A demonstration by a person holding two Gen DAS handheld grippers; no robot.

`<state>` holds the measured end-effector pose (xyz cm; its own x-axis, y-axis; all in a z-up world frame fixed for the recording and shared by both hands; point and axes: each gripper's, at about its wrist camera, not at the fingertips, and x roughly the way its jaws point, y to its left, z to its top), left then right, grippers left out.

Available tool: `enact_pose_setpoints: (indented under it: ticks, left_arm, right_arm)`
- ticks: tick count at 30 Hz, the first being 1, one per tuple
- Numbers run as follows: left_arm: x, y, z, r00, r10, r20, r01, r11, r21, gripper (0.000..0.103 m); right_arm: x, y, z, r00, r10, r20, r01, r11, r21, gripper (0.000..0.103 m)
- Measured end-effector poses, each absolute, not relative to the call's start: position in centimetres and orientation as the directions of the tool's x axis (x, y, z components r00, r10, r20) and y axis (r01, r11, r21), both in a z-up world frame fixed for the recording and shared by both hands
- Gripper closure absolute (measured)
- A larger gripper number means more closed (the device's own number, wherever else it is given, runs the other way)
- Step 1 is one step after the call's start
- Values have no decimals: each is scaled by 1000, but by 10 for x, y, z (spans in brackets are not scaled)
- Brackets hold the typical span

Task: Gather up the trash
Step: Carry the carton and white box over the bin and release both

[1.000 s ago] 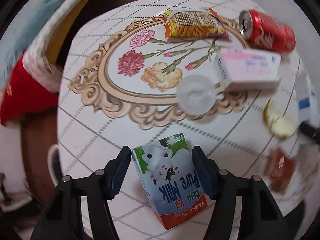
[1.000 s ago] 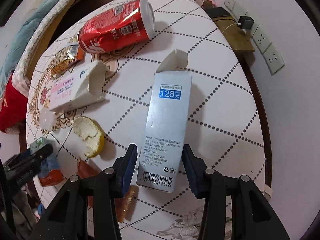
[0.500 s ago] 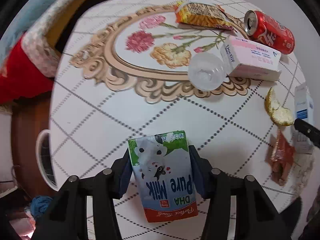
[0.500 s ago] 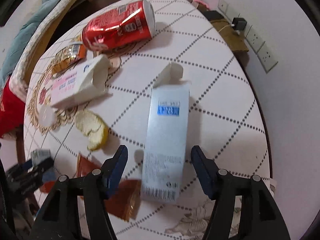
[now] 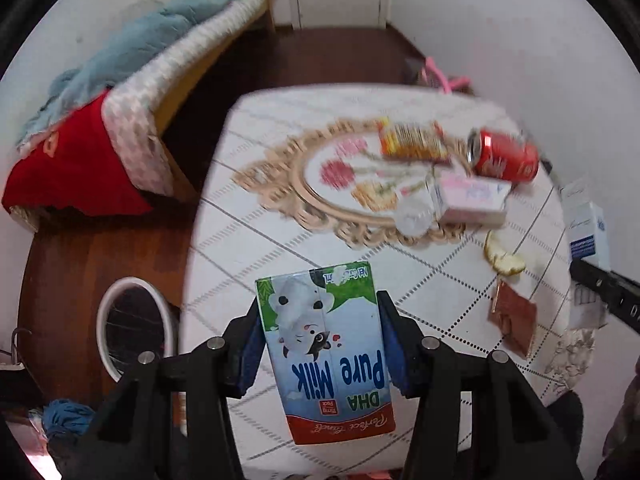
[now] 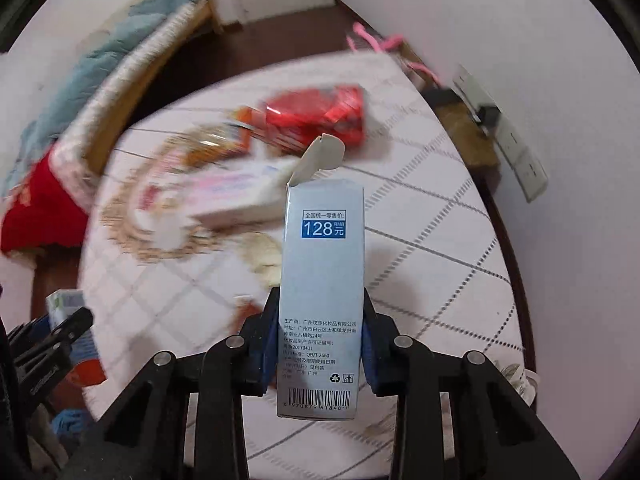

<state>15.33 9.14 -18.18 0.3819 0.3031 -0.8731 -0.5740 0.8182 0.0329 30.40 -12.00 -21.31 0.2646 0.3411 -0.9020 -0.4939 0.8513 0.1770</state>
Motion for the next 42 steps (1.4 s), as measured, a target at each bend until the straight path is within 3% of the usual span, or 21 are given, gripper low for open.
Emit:
enact_pose_setpoints:
  ticks: [9, 16, 20, 28, 36, 37, 40, 42]
  left_arm:
    - [56, 167, -129, 403, 429, -809, -674, 737, 55, 55]
    - [-23, 253, -141, 310, 476, -823, -782, 620, 64, 55]
    - [-63, 304, -180, 255, 427, -868, -831, 556, 29, 55]
    - [-119, 405, -296, 179, 214, -960, -896, 439, -69, 54]
    - [-142, 444, -358, 138, 111, -984, -927, 365, -89, 52]
    - [-145, 447, -362, 132, 107, -985, -932, 352, -87, 48]
    - [-156, 450, -367, 122, 108, -987, -945, 316, -82, 5]
    - [-160, 450, -367, 118, 109, -987, -952, 294, -81, 4]
  right_arm:
    - [217, -23, -158, 154, 539, -828, -648, 688, 327, 67]
    - [137, 103, -167, -10, 587, -810, -759, 523, 388, 67]
    - [91, 176, -202, -111, 545, -831, -792, 457, 406, 67]
    - [20, 296, -313, -242, 355, -903, -836, 396, 380, 67]
    - [1, 361, -395, -292, 216, -932, -851, 387, 356, 67]
    - [-1, 370, -403, -298, 201, -933, -854, 380, 354, 67]
    - [-5, 387, -418, -301, 166, -939, -866, 365, 342, 66]
    - [-7, 395, -421, -296, 158, -942, -872, 357, 334, 55]
